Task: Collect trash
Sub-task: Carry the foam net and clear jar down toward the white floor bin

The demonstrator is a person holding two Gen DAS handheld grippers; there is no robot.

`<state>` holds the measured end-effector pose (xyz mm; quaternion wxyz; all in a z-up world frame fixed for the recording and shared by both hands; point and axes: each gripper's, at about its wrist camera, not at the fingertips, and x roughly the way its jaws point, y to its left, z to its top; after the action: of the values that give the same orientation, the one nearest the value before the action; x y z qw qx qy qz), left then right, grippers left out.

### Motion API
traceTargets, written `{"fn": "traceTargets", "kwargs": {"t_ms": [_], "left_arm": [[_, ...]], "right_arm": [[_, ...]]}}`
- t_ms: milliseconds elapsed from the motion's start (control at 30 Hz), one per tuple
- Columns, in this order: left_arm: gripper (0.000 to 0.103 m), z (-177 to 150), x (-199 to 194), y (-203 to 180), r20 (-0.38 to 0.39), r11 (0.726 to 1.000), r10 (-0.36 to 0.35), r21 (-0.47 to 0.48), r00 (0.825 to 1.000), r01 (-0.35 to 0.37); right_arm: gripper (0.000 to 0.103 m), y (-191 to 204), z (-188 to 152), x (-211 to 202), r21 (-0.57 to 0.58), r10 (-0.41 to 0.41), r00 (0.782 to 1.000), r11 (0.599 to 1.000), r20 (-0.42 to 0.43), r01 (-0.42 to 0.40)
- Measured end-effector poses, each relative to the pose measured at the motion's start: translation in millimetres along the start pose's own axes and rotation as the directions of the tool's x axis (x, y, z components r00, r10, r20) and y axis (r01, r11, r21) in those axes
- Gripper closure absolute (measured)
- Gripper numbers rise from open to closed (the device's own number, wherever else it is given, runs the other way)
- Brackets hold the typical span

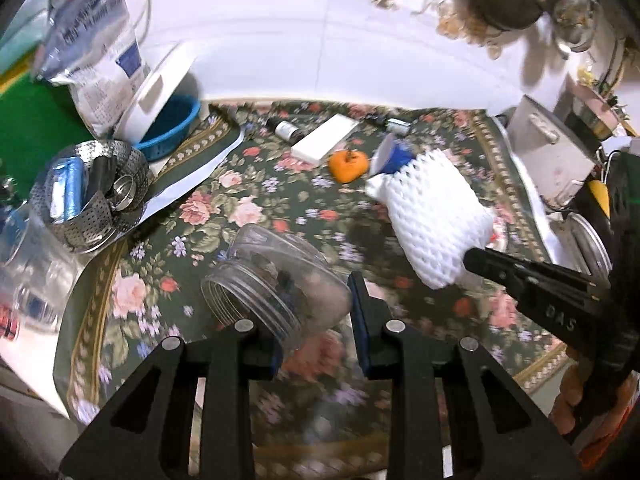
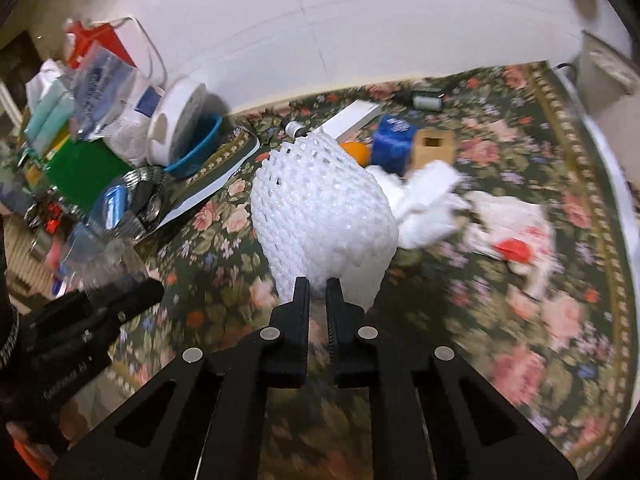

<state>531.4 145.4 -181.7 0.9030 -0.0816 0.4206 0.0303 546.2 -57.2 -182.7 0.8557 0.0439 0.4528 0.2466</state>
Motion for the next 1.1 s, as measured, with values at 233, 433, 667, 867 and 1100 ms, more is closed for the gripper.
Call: {"fn": "traceTargets", "kwargs": {"t_ms": [233, 433, 667, 867, 1100], "left_arm": [[0.075, -38, -61, -53, 0.062, 0.999, 0.029, -0.022, 0.998, -0.028], [0.075, -68, -103, -86, 0.084, 1.0, 0.026, -0.016, 0.996, -0.024], [0.075, -107, -132, -105, 0.081, 1.0, 0.003, 0.027, 0.997, -0.006], [0.075, -145, -145, -99, 0.042, 0.997, -0.05, 0.059, 0.998, 0.047], [0.075, -197, -158, -83, -0.018, 0.987, -0.101, 0.124, 0.995, 0.103]], "right_arm": [[0.095, -19, -39, -79, -0.044, -0.003, 0.998, 0.999, 0.06, 0.006], [0.096, -22, -73, -135, -0.066, -0.009, 0.995, 0.998, 0.095, 0.016], [0.096, -25, -115, -163, -0.022, -0.022, 0.993, 0.999, 0.115, 0.024], [0.096, -12, -155, -180, 0.022, -0.06, 0.992, 0.998, 0.113, 0.058], [0.096, 15, -217, -189, 0.092, -0.133, 0.986, 0.988, 0.097, 0.125]]}}
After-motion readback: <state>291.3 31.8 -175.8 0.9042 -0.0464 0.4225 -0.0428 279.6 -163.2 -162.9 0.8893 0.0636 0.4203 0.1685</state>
